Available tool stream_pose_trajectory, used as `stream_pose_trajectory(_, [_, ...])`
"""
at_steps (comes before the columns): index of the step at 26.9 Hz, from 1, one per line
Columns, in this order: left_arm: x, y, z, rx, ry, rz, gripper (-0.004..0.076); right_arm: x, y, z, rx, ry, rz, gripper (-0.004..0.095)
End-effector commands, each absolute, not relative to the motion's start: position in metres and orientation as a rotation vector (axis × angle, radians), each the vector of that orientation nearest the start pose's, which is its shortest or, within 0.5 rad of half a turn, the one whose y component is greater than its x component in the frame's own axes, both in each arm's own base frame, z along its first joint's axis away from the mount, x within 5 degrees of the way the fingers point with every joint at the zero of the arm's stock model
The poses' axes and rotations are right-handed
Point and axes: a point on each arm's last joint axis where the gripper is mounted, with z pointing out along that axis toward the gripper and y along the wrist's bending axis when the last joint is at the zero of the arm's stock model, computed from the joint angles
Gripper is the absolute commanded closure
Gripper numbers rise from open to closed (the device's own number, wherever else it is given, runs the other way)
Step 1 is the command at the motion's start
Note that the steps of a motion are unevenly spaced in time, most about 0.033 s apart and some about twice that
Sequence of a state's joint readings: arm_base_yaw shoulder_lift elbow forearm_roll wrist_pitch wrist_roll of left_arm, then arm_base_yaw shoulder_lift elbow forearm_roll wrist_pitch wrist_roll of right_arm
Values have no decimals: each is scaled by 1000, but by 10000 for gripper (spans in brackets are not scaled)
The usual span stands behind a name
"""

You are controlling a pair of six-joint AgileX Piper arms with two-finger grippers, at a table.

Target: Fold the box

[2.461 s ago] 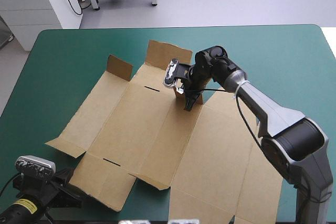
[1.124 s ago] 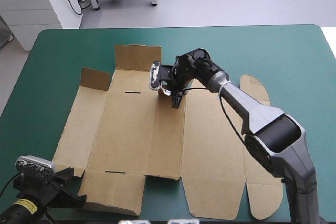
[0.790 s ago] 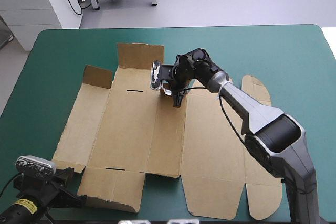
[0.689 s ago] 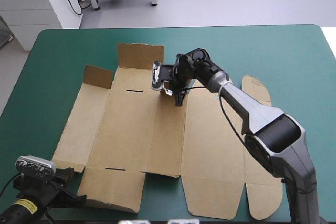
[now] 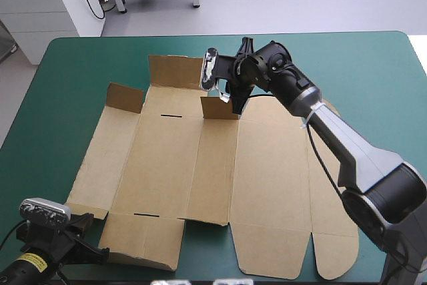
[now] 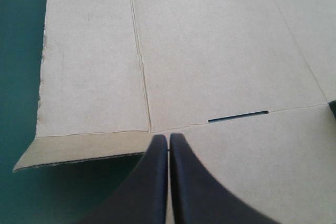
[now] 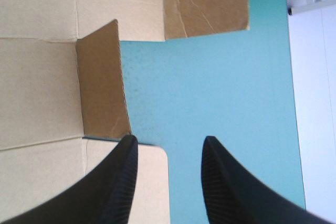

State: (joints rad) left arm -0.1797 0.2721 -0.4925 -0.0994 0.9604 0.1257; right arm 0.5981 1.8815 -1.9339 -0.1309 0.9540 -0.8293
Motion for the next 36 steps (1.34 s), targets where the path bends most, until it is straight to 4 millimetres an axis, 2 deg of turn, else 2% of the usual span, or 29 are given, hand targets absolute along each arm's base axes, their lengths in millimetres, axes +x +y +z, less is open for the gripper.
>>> stream_pose_trajectory(1, [44, -16, 289, 298, 2131, -162, 731, 338, 203, 425, -1349, 1870, -379, 540])
stream_pose_trajectory(3, [44, -16, 289, 297, 2131, -164, 731, 332, 180, 432, -1205, 2029, -495, 641])
stream_pose_trajectory(6, [44, -16, 289, 297, 2131, -164, 731, 320, 155, 446, -1045, 2142, -389, 927])
stream_pose_trajectory(11, [44, -16, 289, 213, 2148, -210, 731, 305, 121, 461, -799, 2239, -207, 927])
stream_pose_trajectory(15, [44, -15, 289, 212, 2144, -201, 731, 287, 96, 462, -690, 2292, -121, 927])
stream_pose_trajectory(20, [45, -16, 290, 211, 2133, -208, 731, 258, 65, 439, -570, 2398, -138, 927])
stream_pose_trajectory(22, [45, -16, 290, 211, 2133, -210, 731, 244, 55, 426, -526, 2411, -137, 927])
stream_pose_trajectory(26, [47, -16, 292, 182, 2147, -226, 731, 217, 43, 412, -410, 2379, -106, 927])
stream_pose_trajectory(29, [54, -17, 303, 169, 2158, -230, 731, 199, 38, 397, -374, 2394, -91, 928])
stream_pose_trajectory(32, [67, -18, 327, 174, 2150, -204, 731, 186, 35, 383, -337, 2421, -77, 927])
stream_pose_trajectory(36, [88, -20, 359, 175, 2156, -175, 731, 180, 34, 365, -260, 2435, -42, 927])
